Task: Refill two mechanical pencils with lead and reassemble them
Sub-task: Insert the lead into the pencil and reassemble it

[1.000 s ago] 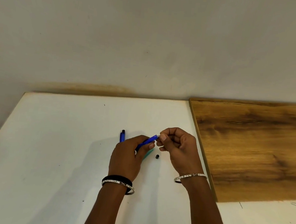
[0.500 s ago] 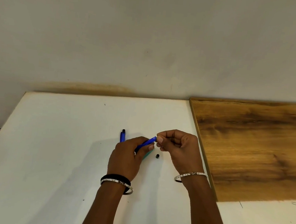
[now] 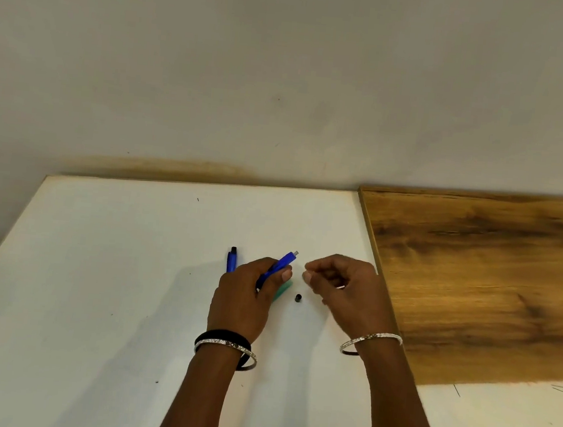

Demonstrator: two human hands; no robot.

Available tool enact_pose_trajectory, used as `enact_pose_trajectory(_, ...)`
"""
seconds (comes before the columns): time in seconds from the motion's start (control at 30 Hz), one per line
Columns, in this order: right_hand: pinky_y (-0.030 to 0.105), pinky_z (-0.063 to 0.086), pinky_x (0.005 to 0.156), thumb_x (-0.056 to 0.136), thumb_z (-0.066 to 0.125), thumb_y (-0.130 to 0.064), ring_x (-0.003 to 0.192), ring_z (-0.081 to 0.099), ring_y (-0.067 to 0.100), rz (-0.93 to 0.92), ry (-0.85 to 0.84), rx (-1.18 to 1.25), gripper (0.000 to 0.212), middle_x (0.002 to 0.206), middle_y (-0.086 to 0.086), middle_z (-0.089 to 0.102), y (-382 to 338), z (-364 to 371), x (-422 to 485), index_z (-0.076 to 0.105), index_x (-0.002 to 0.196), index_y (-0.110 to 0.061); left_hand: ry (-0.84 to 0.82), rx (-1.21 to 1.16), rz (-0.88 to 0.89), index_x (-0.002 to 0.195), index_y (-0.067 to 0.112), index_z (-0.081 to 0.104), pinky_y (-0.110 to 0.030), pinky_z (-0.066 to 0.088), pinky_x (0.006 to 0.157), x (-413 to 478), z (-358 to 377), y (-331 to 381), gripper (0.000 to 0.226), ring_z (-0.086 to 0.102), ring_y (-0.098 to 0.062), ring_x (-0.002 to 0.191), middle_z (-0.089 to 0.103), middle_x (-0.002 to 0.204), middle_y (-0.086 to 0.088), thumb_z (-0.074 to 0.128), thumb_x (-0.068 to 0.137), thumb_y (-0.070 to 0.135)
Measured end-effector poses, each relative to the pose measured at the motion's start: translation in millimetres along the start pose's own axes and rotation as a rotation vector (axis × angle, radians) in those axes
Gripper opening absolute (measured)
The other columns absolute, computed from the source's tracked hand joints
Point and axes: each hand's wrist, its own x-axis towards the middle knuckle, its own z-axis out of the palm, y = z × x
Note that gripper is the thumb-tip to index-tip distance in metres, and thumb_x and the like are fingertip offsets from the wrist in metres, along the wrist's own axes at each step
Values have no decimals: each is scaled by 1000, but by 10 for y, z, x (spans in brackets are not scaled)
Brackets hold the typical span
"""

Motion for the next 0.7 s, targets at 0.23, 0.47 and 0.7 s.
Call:
enact_pose_trajectory(0.23,19,46,74,75,80,-31,74,54,6,-18,-185,-457,23,93,-4,70,28,234,-30,72,96,-23,-14,5,9,93,25,68,-36,53,66,-5,-5,24,29,64,-26,67,65,67,-7,52,90,50)
enact_pose_trajectory(0.47,17,54,70,80,77,-18,71,66,9,48,32,-159,11,84,0,74,-6,175,2,76,91,-16,-54,15,16,104,31,65,-10,37,52,-6,4,-12,31,59,2,56,63,64,9,46,91,53)
enact_pose_trajectory(0.7,17,56,63,87,67,-7,78,71,15,82,89,411,16,90,4,75,-137,45,2,75,100,-12,-91,27,44,117,34,63,-8,33,55,6,15,-5,33,55,12,58,61,63,14,44,94,48)
